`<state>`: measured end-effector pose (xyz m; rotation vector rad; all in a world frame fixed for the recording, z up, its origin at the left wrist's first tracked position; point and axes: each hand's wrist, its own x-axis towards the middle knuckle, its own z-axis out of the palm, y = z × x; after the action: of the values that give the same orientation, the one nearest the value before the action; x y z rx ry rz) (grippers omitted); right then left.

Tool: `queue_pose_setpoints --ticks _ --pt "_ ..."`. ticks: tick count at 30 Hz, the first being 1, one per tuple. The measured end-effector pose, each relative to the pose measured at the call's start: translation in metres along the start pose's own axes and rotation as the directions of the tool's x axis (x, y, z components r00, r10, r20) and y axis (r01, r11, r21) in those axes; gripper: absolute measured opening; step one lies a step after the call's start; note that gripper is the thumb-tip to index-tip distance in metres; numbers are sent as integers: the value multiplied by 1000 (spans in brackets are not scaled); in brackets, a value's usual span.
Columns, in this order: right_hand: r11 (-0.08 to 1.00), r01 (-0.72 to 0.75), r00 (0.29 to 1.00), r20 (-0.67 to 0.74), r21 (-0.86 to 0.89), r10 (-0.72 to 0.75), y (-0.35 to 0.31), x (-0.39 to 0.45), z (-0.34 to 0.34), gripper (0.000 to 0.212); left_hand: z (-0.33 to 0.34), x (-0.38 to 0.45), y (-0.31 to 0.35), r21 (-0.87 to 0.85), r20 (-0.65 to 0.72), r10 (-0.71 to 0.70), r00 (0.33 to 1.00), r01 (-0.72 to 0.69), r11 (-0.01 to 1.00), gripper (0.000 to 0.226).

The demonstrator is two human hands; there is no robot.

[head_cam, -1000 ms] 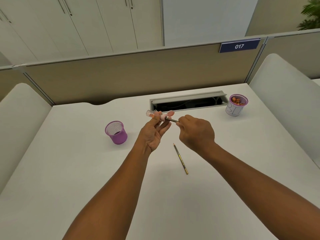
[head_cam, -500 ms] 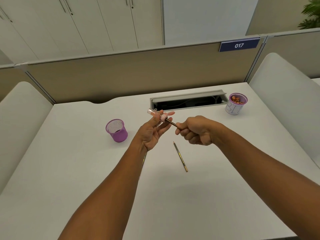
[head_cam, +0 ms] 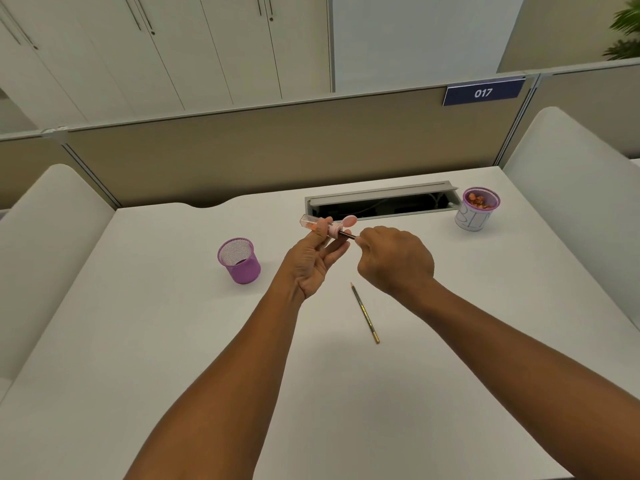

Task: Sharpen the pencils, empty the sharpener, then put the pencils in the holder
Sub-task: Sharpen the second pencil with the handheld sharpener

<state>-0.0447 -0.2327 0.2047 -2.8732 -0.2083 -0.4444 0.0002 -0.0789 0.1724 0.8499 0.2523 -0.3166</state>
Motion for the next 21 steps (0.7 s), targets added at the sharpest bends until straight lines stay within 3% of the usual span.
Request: queue_pose_setpoints --ticks 2,4,6,7,9,12,14,18,21 --pt "987 -129 985 123 99 117 -7 5 -4 23 -1 -1 0 7 18 0 1000 0 1000 23" --pt "895 -351 903 355 276 244 -10 16 -10 25 -3 -2 1 28 76 -2 997 0 1000 25" --pt "528 -701 682 667 479 300 -5 26 -18 27 -5 -5 2 57 117 -1 993 -6 998 32" --pt "339 -816 556 794 468 244 0 29 -21 29 -7 -6 3 70 121 0 993 -9 997 37" --pt "113 -916 396 913 385 99 10 30 -24 31 -10 -7 3 80 114 0 994 -9 997 39" --pt "32 -946 321 947 321 -18 15 28 -23 32 -14 -8 2 71 94 4 996 -11 997 29" --pt "84 -931 359 933 356 14 13 26 -21 33 -15 -10 2 75 87 8 996 -14 997 28" --pt "588 -661 684 697 467 215 0 18 -16 33 -12 -11 0 48 71 21 997 -25 999 28" --pt "820 -392 856 491 417 160 -2 10 -9 38 -12 -9 1 3 33 33 999 -33 999 27"
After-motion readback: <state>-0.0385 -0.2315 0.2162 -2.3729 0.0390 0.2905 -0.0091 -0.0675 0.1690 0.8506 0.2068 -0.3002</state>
